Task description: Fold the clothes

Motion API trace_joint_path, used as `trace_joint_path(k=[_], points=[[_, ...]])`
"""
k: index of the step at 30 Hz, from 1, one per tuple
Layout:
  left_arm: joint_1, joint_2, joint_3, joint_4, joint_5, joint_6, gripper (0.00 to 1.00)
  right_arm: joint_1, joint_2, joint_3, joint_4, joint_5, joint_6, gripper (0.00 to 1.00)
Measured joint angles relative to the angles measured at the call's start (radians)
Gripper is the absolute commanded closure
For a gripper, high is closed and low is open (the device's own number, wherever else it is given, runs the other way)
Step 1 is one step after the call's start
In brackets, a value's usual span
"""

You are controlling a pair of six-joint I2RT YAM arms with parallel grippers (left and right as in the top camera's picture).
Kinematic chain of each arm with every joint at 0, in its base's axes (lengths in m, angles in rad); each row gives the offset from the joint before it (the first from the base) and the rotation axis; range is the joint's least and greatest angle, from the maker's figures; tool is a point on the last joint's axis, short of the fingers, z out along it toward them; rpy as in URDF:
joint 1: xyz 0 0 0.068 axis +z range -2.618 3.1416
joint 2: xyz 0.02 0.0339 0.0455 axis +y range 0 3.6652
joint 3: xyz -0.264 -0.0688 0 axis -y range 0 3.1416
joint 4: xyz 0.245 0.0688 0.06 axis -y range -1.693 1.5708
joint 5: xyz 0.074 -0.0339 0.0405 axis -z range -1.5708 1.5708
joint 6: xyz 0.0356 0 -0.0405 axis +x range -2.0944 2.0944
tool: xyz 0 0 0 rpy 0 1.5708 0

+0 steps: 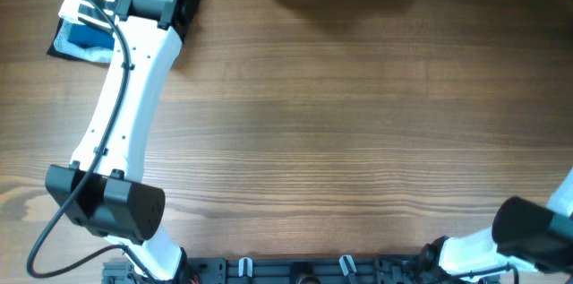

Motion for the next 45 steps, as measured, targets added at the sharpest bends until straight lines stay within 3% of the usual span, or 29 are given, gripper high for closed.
trace_joint_path(k=[4,9,14,18,19,22,28,32,36,40,45], points=[[0.007,0.063,0.010,-0.249,0.041,-0.003,0.96,0.040,0.135,0.005,-0.137,0.006,-0.034,0.96],[0.010,0.274,0.005,-0.584,0.158,-0.003,0.96,0.085,0.365,-0.005,-0.367,0.023,-0.092,0.96],[0.012,0.380,-0.003,-0.835,0.214,-0.003,0.96,0.094,0.402,-0.021,-0.528,0.024,-0.138,0.96],[0.013,0.383,-0.002,-0.910,0.233,-0.003,0.95,0.094,0.402,-0.021,-0.642,0.024,-0.145,0.96],[0.013,0.383,-0.002,-0.930,0.243,-0.004,0.91,0.094,0.402,-0.021,-0.679,0.024,-0.145,0.96],[0.013,0.383,-0.002,-1.007,0.288,-0.008,0.62,0.094,0.400,-0.022,-0.785,0.033,-0.145,0.96],[0.013,0.383,-0.002,-1.153,0.330,-0.018,0.43,0.094,0.349,-0.022,-0.864,0.095,-0.145,0.96],[0.013,0.383,-0.002,-1.147,0.335,-0.014,0.43,0.094,0.325,-0.022,-0.863,0.124,-0.145,0.96],[0.012,0.383,-0.020,-1.001,0.337,-0.014,0.48,0.094,0.325,-0.026,-0.839,0.134,-0.145,0.96],[0.007,0.382,-0.163,-0.784,0.340,-0.013,0.53,0.094,0.325,-0.029,-0.818,0.137,-0.145,0.95],[0.001,0.371,-0.271,-0.659,0.347,-0.022,0.53,0.094,0.325,-0.029,-0.813,0.137,-0.145,0.95]])
